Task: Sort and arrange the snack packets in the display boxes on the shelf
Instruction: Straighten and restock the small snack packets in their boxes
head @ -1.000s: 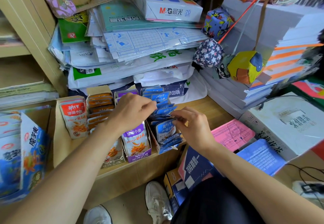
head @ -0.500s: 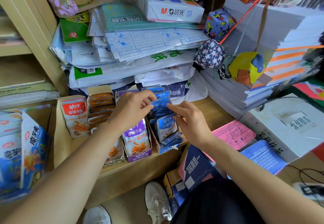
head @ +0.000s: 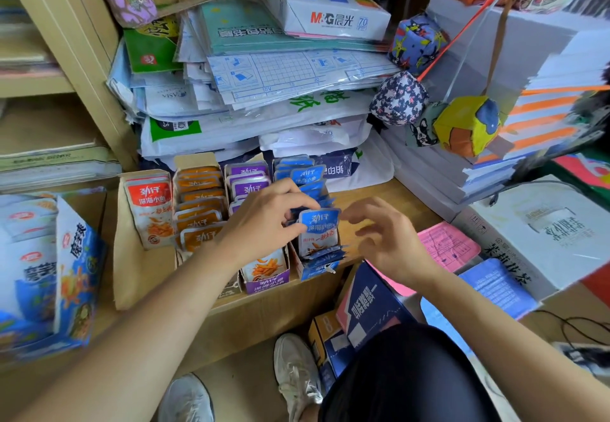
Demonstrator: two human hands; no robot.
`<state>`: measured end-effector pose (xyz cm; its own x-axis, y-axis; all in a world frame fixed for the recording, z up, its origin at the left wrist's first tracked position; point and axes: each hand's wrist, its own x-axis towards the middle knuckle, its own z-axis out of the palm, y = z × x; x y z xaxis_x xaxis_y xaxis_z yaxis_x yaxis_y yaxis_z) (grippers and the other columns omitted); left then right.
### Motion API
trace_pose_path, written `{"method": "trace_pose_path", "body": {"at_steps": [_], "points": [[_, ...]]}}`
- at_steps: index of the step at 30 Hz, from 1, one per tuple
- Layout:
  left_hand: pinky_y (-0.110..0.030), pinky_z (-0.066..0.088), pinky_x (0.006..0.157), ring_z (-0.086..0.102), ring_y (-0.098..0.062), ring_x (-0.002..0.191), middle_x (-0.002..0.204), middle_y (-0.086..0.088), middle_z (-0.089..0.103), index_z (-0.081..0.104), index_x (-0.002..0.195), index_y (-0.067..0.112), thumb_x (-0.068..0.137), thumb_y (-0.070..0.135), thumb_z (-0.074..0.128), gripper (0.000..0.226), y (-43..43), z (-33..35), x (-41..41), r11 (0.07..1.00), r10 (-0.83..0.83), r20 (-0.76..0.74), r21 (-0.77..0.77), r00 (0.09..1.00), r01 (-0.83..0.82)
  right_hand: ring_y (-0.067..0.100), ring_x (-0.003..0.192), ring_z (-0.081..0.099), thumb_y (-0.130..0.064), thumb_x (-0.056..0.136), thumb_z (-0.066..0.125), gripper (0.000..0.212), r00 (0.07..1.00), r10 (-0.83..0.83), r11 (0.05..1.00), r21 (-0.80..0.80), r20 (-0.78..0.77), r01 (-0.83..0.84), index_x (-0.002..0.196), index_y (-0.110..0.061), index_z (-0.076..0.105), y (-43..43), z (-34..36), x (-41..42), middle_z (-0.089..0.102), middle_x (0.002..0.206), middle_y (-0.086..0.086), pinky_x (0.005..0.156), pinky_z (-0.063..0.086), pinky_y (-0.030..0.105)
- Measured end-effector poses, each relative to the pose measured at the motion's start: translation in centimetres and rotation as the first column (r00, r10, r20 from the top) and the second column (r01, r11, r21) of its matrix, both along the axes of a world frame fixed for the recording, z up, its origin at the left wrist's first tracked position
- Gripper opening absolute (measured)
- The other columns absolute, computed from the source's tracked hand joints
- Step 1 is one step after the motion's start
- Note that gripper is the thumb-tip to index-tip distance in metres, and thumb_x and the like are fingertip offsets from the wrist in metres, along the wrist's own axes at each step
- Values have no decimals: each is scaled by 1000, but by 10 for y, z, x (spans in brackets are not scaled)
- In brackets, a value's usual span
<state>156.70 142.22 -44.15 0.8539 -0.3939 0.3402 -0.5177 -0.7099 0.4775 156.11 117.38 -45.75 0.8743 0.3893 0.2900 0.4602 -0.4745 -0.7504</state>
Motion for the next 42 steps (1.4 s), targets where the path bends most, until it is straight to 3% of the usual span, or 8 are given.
{"method": "trace_pose_path", "body": {"at_steps": [5,10,15,19,23,29,33,42], "points": [[-29,59,72,64,-2,73,96,10,57,73,112,27,82,12,81,34,0,-3,0,998,5,-16,-55,1000,-6,4,108,58,-14,78,80,41,985,152,945,-281,-79,-168,115,-28,69,-5,-14,-1,58,116,-15,84,52,22],[-19,58,70,67,-1,73,92,16,62,76,107,21,81,4,80,31,0,-8,4,984,23,-22,-173,999,-26,-1,71,61,-18,84,79,17,996,-85,988,-128,-19,81,101,-16,75,12,-14,10,66,82,-8,65,46,14],[-20,59,71,70,-4,73,91,9,69,77,106,18,81,-1,78,31,-1,-4,11,932,133,-33,-335,990,-137,4,63,62,-17,81,81,19,979,-202,978,-44,16,203,97,-17,71,24,1,25,66,73,-4,61,45,14],[-20,59,71,69,0,73,87,17,68,77,101,20,80,5,82,27,-1,-6,9,964,102,-155,-227,983,-136,8,65,63,-14,76,85,42,984,-178,982,-66,0,178,101,-26,52,26,-10,12,63,94,-7,60,50,22],[-17,58,70,69,0,75,87,12,69,76,101,18,79,6,83,26,-1,-5,5,978,48,-132,-194,990,-73,9,77,64,-9,78,82,68,984,-86,990,-101,153,102,135,-27,51,19,-13,6,52,125,-10,68,54,20],[-29,38,74,52,-5,71,77,19,68,78,92,32,69,34,91,26,17,6,1,981,135,69,134,988,-143,13,95,56,-11,82,79,24,937,53,958,-282,345,50,105,-16,74,14,-21,4,68,104,-5,79,51,30],[-32,39,80,45,-8,74,75,16,65,79,93,36,79,41,82,15,7,3,-3,961,111,83,247,990,-128,14,97,60,-7,81,79,21,951,76,962,-273,299,9,99,-17,74,9,-23,-2,69,103,-6,81,54,35],[-30,25,76,34,-11,78,85,11,47,72,116,42,87,56,69,32,3,1,0,907,94,62,406,994,-111,15,107,62,-6,82,78,18,960,81,963,-269,268,-7,96,-16,75,10,-23,-6,67,119,-2,87,54,35]]}}
